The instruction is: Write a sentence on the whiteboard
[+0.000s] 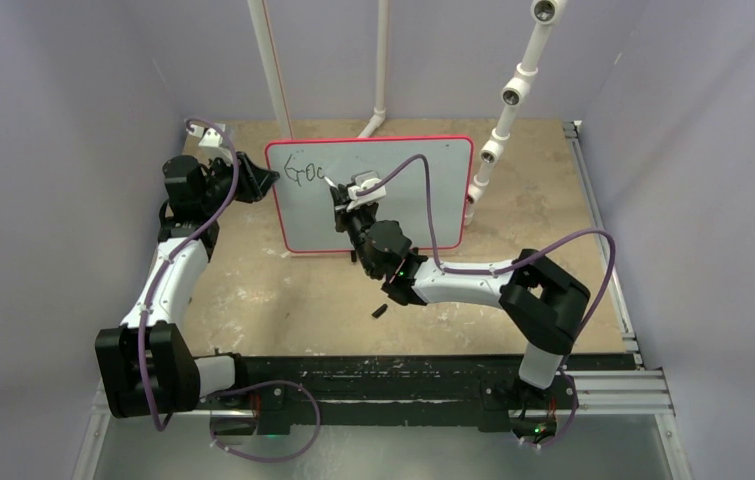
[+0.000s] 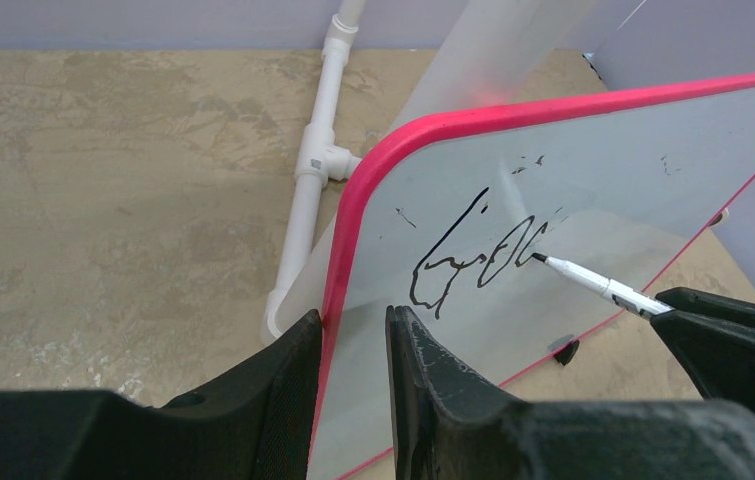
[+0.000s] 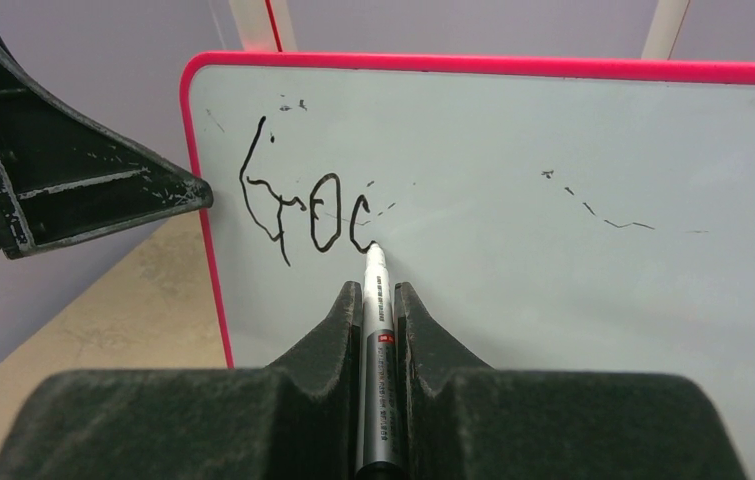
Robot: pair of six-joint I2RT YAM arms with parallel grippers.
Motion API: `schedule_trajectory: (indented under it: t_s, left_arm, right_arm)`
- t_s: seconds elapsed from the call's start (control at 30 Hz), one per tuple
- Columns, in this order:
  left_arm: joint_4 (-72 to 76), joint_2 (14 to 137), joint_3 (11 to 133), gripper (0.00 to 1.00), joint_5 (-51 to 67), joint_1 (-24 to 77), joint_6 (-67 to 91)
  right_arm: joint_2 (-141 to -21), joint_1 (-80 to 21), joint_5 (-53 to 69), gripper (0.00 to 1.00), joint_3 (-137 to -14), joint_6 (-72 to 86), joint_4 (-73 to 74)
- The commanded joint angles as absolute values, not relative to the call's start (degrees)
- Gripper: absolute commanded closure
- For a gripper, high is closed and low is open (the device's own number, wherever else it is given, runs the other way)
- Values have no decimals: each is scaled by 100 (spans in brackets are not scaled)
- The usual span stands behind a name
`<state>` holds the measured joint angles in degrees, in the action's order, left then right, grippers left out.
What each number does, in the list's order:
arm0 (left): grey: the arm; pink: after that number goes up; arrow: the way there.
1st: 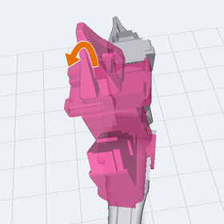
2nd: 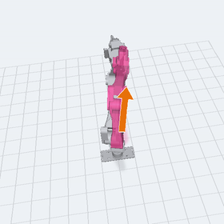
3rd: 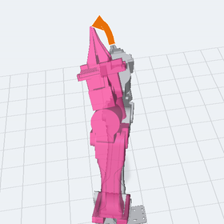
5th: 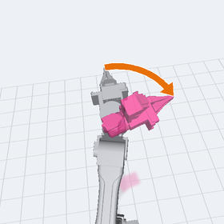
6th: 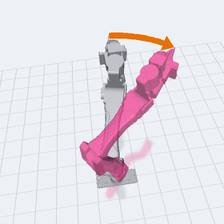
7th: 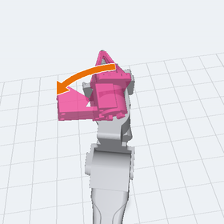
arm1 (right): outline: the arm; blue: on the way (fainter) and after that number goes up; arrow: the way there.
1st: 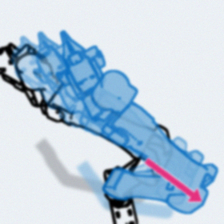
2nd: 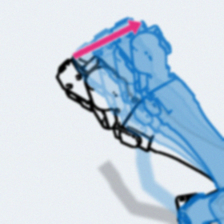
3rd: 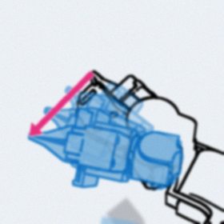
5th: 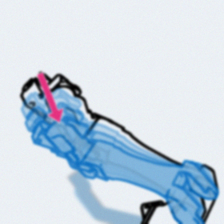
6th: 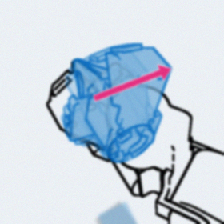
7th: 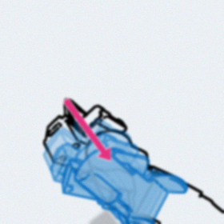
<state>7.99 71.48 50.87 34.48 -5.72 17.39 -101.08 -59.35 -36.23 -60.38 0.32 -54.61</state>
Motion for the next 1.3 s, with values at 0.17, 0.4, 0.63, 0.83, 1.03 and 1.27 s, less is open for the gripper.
schedule_trajectory:
  t_s: [0.17, 0.4, 0.63, 0.83, 1.03, 1.27]
  left_arm:
    - [921, 7166, 5102, 71, 3489, -571, 1723]
    - [930, 7163, 5102, 71, 3498, -567, 1731]
    - [925, 7163, 5099, 71, 3502, -572, 1724]
    - [931, 7163, 5098, 71, 3498, -564, 1723]
    - [915, 7156, 5098, 71, 3489, -571, 1714]
    - [905, 7154, 5098, 71, 3471, -571, 1696]
  right_arm:
    - [-9959, -5836, -3980, 100, -6260, -342, -5722]
    - [-10001, -5836, -3949, 100, -6352, -360, -5771]
    - [-10108, -5836, -3842, 100, -6489, -356, -5728]
    - [-10143, -5836, -3782, 100, -6521, -313, -5702]
    - [-10126, -5836, -3583, 100, -6480, -257, -5581]
    - [-10079, -5836, -3284, 100, -6425, -288, -5510]
